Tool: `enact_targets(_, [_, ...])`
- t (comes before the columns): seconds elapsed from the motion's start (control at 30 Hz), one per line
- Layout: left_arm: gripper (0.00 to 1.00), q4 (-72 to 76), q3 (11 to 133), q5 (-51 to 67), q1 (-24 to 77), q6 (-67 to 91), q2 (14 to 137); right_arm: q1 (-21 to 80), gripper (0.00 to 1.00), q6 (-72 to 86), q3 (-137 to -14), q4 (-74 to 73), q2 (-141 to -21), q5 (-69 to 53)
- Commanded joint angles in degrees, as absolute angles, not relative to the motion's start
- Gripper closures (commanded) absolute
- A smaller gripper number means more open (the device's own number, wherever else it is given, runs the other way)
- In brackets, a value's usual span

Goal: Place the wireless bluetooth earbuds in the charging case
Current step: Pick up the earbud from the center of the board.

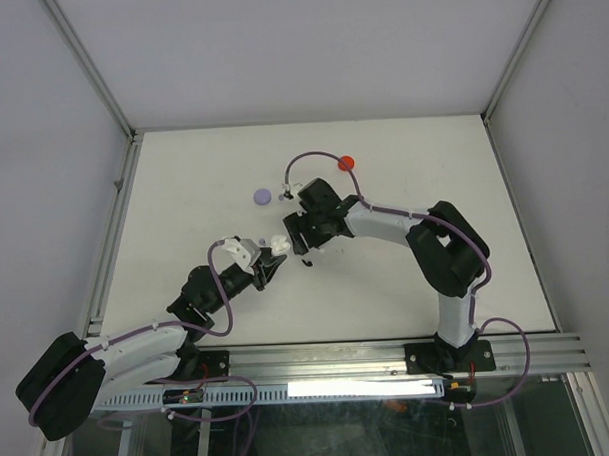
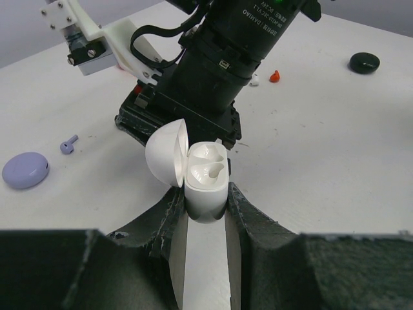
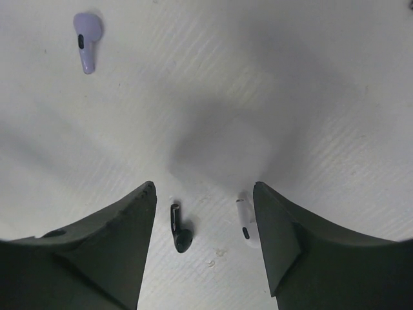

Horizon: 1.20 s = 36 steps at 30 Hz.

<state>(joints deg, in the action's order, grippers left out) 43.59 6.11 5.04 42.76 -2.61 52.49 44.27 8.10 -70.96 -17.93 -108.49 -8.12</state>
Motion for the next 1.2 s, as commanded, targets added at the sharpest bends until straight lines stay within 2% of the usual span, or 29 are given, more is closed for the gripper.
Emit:
enact_targets(0.0, [1.00,44.88,7.64,5.72,43.06,-3.87,51.68,45.56,0.36,8.48,-74.69,-19.51,-109.02,-9.94])
enact_targets(0.77, [1.00,43.75,8.48,6.73,42.98,-3.91,52.64,47.85,0.36,8.76,-71.70,-27.69,-99.65,-6.02])
enact_targets(0.93, [1.00,44.10,8.26,6.38,43.03,-3.78,52.59,48.16,0.39,11.15,-72.20,-28.83,-97.36,2.27])
enact_targets(1.17, [1.00,44.23,8.17,5.98,43.06,-3.69,52.39,48.24,0.43,18.55,-75.63,-33.81,-102.14,10.67])
